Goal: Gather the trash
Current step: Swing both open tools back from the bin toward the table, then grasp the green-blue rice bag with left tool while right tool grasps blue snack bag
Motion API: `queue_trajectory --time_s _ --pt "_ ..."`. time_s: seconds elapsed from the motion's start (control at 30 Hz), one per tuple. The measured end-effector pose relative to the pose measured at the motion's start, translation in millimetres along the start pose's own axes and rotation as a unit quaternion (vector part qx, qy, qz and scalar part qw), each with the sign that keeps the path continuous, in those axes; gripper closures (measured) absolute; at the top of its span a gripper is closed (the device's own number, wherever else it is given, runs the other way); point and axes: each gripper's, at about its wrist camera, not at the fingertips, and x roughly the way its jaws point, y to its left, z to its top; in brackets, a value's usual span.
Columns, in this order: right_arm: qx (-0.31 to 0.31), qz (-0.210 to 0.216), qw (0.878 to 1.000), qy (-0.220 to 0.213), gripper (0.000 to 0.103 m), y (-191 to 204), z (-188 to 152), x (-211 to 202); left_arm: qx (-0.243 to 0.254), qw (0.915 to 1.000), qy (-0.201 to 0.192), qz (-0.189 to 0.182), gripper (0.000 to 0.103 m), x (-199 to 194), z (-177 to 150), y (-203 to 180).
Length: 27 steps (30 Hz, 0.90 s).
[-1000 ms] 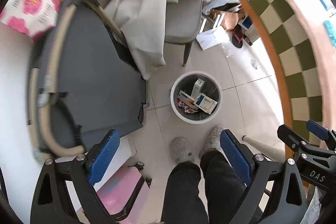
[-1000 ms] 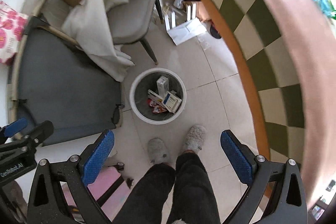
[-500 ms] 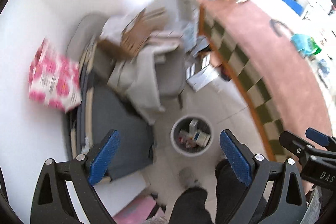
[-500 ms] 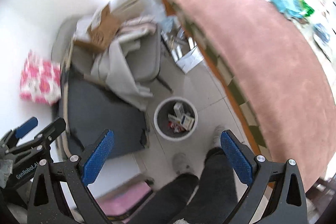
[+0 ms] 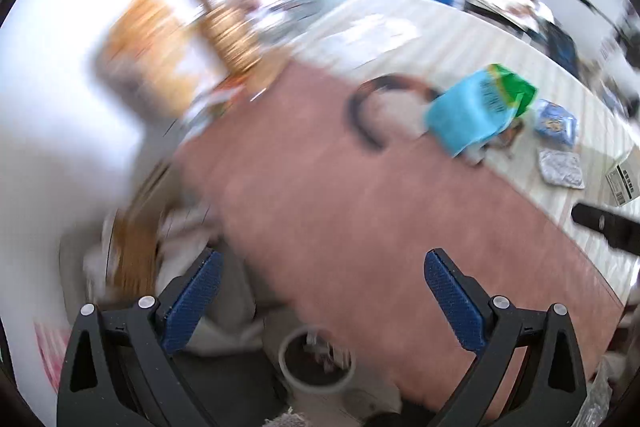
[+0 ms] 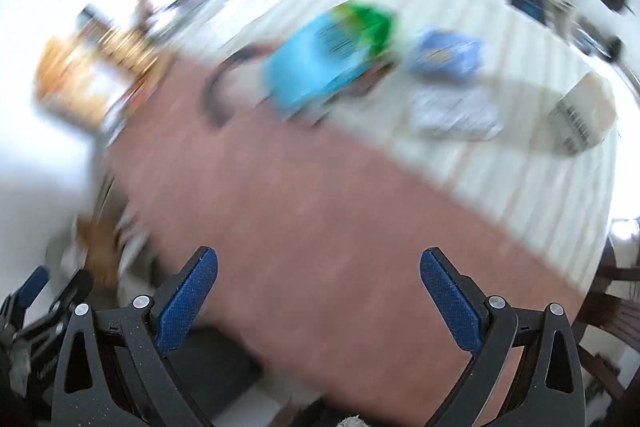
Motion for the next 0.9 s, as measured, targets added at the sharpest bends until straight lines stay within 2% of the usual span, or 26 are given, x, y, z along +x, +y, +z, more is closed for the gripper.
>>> queue_trajectory --time_s 0.13,0.27,0.43,0.63,0.7,0.73,0.77,0.83,0.9 --pt "0.059 -0.035 0.998 -0.001 0.001 -65.3 82.4 32.9 0.114 0.993 0.002 -0.027 0.0 46.7 76.1 -72.6" --pt "0.097 -0.042 0.994 0.014 0.001 -110.3 130.8 64.9 0.204 0.977 0.029 -0.056 0.0 99.2 132.9 -129.5" --pt "0.132 -0.037 0.99 0.033 0.001 -143.2 171.2 109.3 0.249 0.9594 0.089 -0.098 0.001 164.5 179.4 -172.5" --pt "0.161 -0.001 0.986 0.047 0.001 -156.4 191.3 144.8 0.272 0.9437 0.126 -0.139 0.004 209.4 192.5 -195.3" --pt "0.167 0.008 0.985 0.052 0.001 -157.0 194.5 155.0 0.263 0.9396 0.135 -0.173 0.012 213.2 193.4 -197.3" --pt "0.169 0.014 0.984 0.054 0.003 -158.2 194.8 161.4 0.258 0.9375 0.139 -0.188 0.029 212.9 193.0 -198.2" --pt "0.17 0.015 0.984 0.057 0.009 -157.0 197.0 165.8 0.254 0.9341 0.145 -0.205 0.041 211.5 192.6 -199.7" --pt "0.171 0.01 0.984 0.054 0.012 -153.8 200.3 169.1 0.256 0.9347 0.137 -0.205 0.046 203.6 191.2 -203.9" --pt "0.166 0.004 0.985 0.051 0.019 -147.6 199.8 170.8 0.25 0.933 0.137 -0.219 0.061 196.2 188.9 -204.8"
